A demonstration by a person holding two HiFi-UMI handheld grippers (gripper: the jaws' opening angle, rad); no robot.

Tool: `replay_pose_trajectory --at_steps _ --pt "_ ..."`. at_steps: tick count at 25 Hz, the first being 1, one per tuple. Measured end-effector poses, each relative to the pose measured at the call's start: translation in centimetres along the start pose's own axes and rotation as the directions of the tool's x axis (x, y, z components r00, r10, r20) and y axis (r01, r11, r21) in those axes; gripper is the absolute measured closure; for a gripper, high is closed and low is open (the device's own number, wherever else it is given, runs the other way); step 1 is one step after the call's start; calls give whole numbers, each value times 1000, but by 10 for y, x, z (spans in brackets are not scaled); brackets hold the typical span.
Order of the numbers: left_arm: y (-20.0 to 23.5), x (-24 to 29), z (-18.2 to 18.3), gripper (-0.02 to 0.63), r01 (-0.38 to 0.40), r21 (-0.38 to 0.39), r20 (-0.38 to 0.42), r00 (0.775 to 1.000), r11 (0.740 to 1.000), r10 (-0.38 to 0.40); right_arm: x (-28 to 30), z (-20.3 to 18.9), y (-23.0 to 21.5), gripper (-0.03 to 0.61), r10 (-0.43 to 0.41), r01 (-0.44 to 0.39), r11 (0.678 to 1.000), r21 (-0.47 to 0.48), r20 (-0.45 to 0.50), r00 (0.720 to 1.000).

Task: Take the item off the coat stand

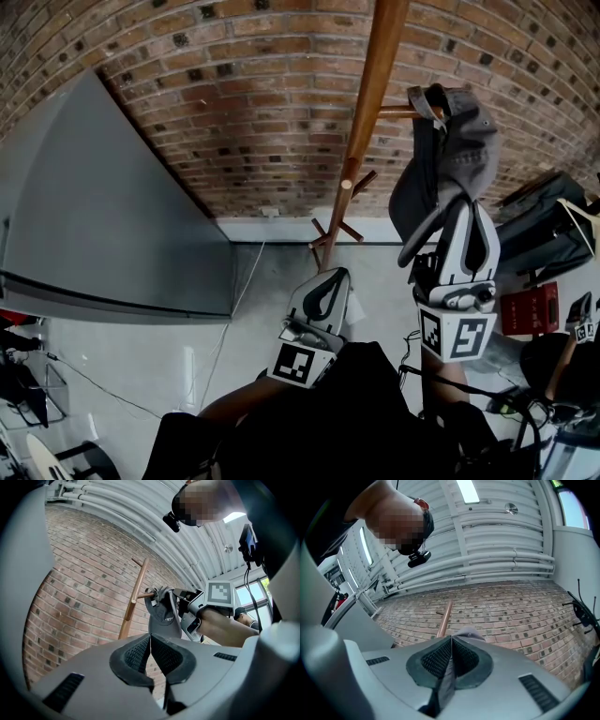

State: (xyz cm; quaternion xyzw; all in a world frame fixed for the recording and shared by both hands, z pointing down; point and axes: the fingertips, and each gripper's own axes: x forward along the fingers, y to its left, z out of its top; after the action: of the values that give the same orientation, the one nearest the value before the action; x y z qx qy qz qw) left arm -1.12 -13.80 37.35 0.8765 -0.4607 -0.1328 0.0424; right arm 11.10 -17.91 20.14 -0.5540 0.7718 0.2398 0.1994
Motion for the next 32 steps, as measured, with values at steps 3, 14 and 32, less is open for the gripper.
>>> replay_pose_trajectory --at_steps 3,14,32 --pt "-1 -1 -1 595 -2 1 0 1000 1000 2 -2 4 -1 558 -3 3 1000 -2 9 1000" --pt "-9 -5 1 595 3 2 2 1000 1000 -3 -11 8 -8 558 -26 26 1000 -4 22 999" --pt "-13 -3 2 595 1 10 3 1000 1000 -1 -32 9 -24 558 -75 74 997 7 29 997"
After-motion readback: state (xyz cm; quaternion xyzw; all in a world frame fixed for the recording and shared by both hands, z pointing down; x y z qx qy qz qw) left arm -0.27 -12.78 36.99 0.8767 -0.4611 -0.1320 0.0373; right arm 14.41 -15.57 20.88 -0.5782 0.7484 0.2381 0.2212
